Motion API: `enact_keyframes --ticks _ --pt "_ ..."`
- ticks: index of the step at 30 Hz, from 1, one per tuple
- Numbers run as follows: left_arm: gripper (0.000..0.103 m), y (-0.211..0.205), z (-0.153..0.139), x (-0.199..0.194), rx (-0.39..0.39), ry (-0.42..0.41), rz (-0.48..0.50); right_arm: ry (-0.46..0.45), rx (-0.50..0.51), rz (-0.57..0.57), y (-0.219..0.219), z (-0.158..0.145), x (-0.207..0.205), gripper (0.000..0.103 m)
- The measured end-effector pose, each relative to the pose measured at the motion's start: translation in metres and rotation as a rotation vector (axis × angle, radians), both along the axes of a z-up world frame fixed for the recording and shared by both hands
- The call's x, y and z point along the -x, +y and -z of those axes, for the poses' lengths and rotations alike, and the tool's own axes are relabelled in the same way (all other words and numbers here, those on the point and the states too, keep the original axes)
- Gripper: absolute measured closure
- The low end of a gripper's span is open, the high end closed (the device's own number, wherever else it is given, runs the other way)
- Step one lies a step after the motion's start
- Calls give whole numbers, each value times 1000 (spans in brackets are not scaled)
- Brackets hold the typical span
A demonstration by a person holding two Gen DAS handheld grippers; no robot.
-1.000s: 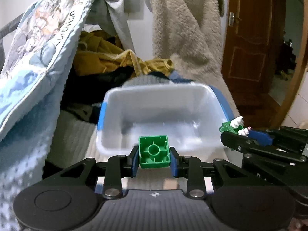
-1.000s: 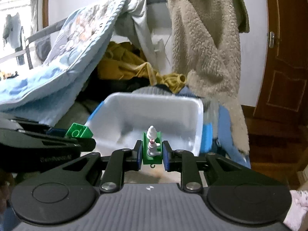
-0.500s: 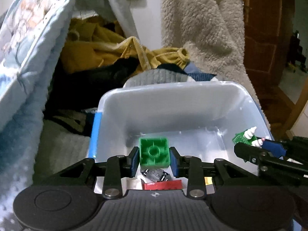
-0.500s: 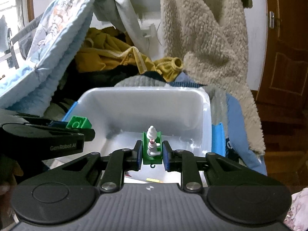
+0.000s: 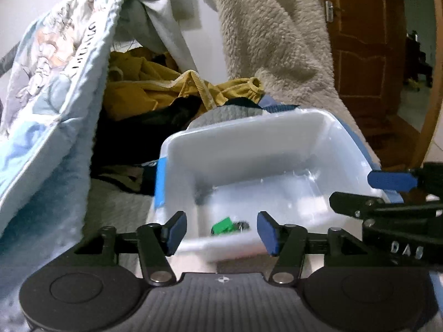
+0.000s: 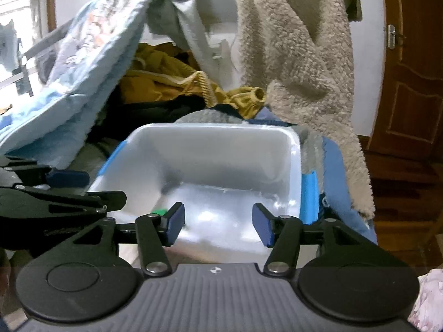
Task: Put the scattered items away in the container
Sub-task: 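Open both tools to drop the green toys into the bin, then grasp the teal toy gun with the left tool while the right tool grasps the beige toy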
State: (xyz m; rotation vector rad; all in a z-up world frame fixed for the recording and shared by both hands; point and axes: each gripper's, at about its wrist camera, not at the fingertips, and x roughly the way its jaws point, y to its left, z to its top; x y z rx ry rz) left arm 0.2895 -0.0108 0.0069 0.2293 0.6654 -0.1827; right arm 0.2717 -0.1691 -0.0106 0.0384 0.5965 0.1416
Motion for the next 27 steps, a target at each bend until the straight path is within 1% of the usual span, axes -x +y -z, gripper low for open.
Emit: enact_keyframes --ticks 3,6,11,13,15,17,22,27 --pt "42 13 2 29 5 8 -10 19 -12 -17 0 2 21 44" --pt "42 27 12 62 6 39 -23 42 -6 -44 2 7 44 44" --pt "42 45 42 104 14 129 -74 62 30 -101 10 17 79 44" --pt "42 53 55 116 34 153 -95 62 33 -132 12 24 92 44" --pt "42 60 70 125 45 194 -115 80 39 -143 14 32 101 44" --pt "42 63 81 131 48 216 -134 100 40 -145 16 40 110 44" --pt "42 63 96 136 44 226 -152 117 17 -130 21 56 131 44" --pt "42 70 106 132 53 240 -180 155 11 -75 29 76 142 44"
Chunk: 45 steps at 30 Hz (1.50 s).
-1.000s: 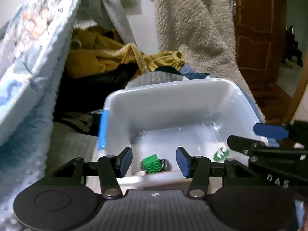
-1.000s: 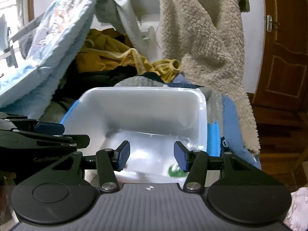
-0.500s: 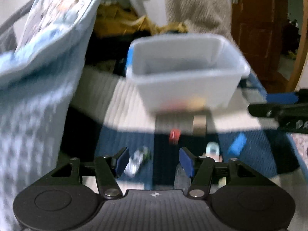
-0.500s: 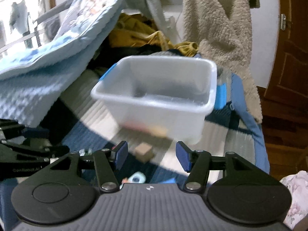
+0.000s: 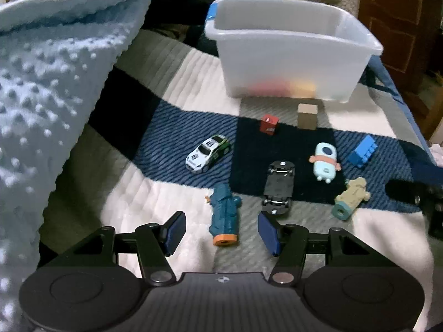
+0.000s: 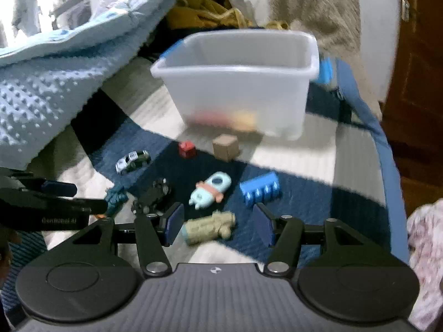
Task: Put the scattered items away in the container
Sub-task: 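Grasp the teal toy gun with the left tool while the right tool grasps the beige toy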
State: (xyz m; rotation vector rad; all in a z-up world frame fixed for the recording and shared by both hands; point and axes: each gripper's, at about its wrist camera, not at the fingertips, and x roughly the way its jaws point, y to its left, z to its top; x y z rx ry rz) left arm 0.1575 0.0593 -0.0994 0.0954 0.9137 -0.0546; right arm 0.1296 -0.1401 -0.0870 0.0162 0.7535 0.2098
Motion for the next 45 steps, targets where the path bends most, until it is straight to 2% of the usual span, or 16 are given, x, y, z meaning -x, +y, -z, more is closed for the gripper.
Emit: enact_keyframes --ticks 6,21,23,29,30,31,36,40,45 --pt "42 6 12 -6 30 27 -17 17 20 43 9 14 2 44" --pt "42 9 26 -26 73 57 -31 29 53 90 20 27 -7 44" --pt "47 8 29 -29 57 71 -30 31 54 96 20 27 -8 44" --pt "51 9 33 -34 69 82 -20 34 67 99 21 28 -10 44" --pt "59 10 34 -34 74 86 -17 35 68 99 22 28 -10 44" --pt "72 10 34 -34 79 88 -17 33 71 98 23 28 -11 44" --pt "74 13 33 -31 89 88 -10 30 82 107 28 28 -15 44" --pt "74 8 31 -27 69 69 15 29 76 121 33 29 -18 44" --pt "74 4 30 -25 80 71 34 88 62 192 35 41 -30 44"
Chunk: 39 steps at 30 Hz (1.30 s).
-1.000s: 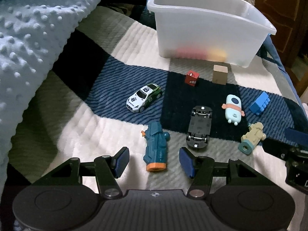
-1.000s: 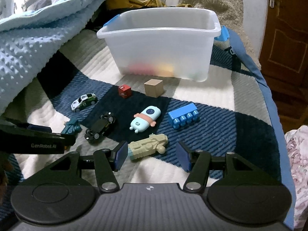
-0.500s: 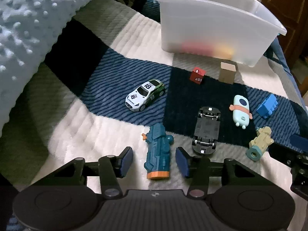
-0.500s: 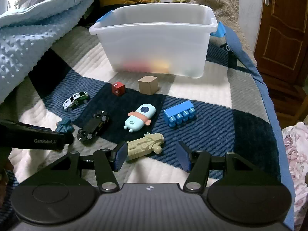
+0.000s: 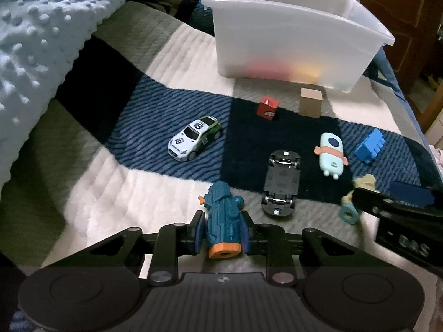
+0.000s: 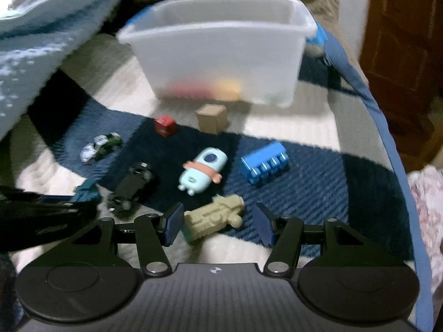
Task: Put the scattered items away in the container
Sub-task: 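Grasp the teal toy gun with the left tool while the right tool grasps the beige toy, then lift the teal gun and beige toy and carry them toward the bin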
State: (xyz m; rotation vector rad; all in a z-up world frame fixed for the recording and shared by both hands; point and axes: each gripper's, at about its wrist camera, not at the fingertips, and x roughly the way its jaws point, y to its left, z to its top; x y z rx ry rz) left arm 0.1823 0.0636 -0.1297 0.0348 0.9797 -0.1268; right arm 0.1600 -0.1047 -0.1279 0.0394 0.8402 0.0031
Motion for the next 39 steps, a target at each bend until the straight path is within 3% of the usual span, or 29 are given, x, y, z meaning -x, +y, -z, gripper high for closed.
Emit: enact_keyframes --ticks 5,6,9,16,17,18,26,28,29,30,39 --pt "74 -1 1 1 3 0 4 38 -106 16 1 7 -8 47" --pt "74 -1 1 1 0 -2 5 38 -97 8 4 7 -7 48" --pt "74 -2 0 2 -2 -6 8 6 -84 -51 8 5 -2 70" --pt "74 -3 -4 7 -14 -26 14 -7 -70 -91 6 -1 6 75" --pt "74 -3 -5 9 -16 -31 14 -8 -70 -97 5 -3 7 91" --pt "74 -3 -7 10 -17 -37 14 -9 -69 -103 4 -6 9 98" --pt "73 2 -16 20 -31 -54 4 -22 -40 -110 -8 -18 15 97" --pt "73 3 -17 21 -37 -56 5 -9 -41 -98 -8 -15 13 88" --pt "73 3 -17 22 -38 -56 4 -8 -45 -89 -8 -13 11 69" --pt "73 3 -17 22 -39 -55 5 -6 -42 -88 -7 -11 9 58" --pt "73 2 -13 21 -33 -41 10 49 -23 -201 15 4 -13 63"
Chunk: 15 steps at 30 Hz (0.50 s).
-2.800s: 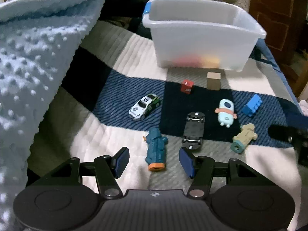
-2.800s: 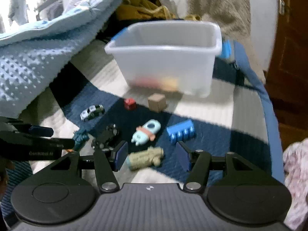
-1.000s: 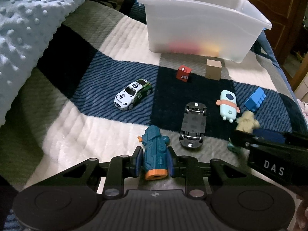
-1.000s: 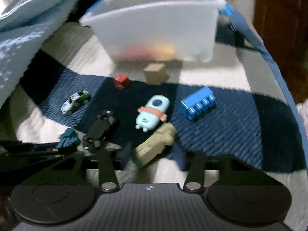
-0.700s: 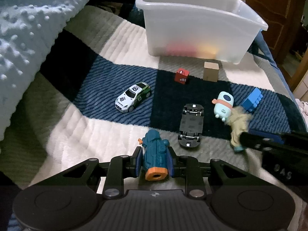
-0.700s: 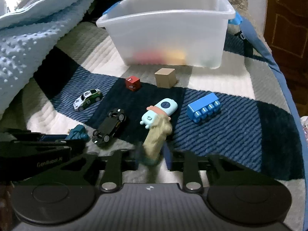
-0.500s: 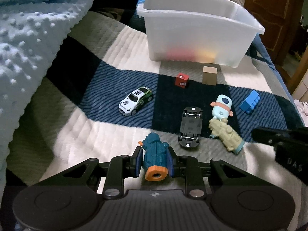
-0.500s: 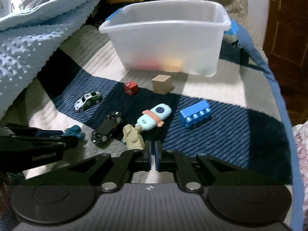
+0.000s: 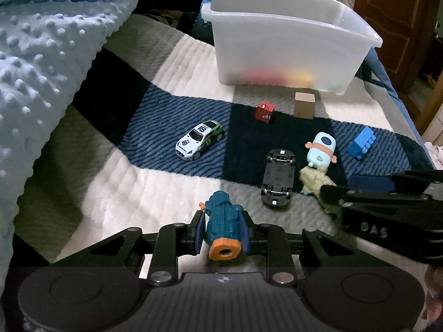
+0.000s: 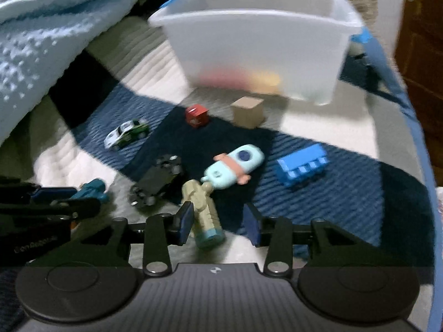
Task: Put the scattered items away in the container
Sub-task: 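Lift the teal gun and beige toy and carry them toward the bin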
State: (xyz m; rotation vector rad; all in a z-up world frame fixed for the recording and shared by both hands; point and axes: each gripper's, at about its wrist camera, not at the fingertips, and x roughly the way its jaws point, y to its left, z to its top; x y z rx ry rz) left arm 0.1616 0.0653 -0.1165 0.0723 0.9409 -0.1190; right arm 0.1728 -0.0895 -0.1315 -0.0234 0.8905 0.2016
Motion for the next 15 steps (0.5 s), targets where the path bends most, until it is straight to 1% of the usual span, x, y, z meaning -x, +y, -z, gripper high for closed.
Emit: enact_keyframes --ticks 1,3,6,9,15 --pt "73 0 0 0 2 1 -2 16 0 -15 3 2 -1 65" --pt "73 0 0 -1 1 -1 -3 30 11 -38 9 7 1 73" --pt "73 -2 0 0 -6 -6 -2 -3 37 -63 12 8 9 73" --pt "73 -4 -5 0 -5 -11 2 -19 36 -66 9 3 14 73" --pt "73 -15 -38 -5 -20 -70 37 -69 24 -43 -5 -25 16 73"
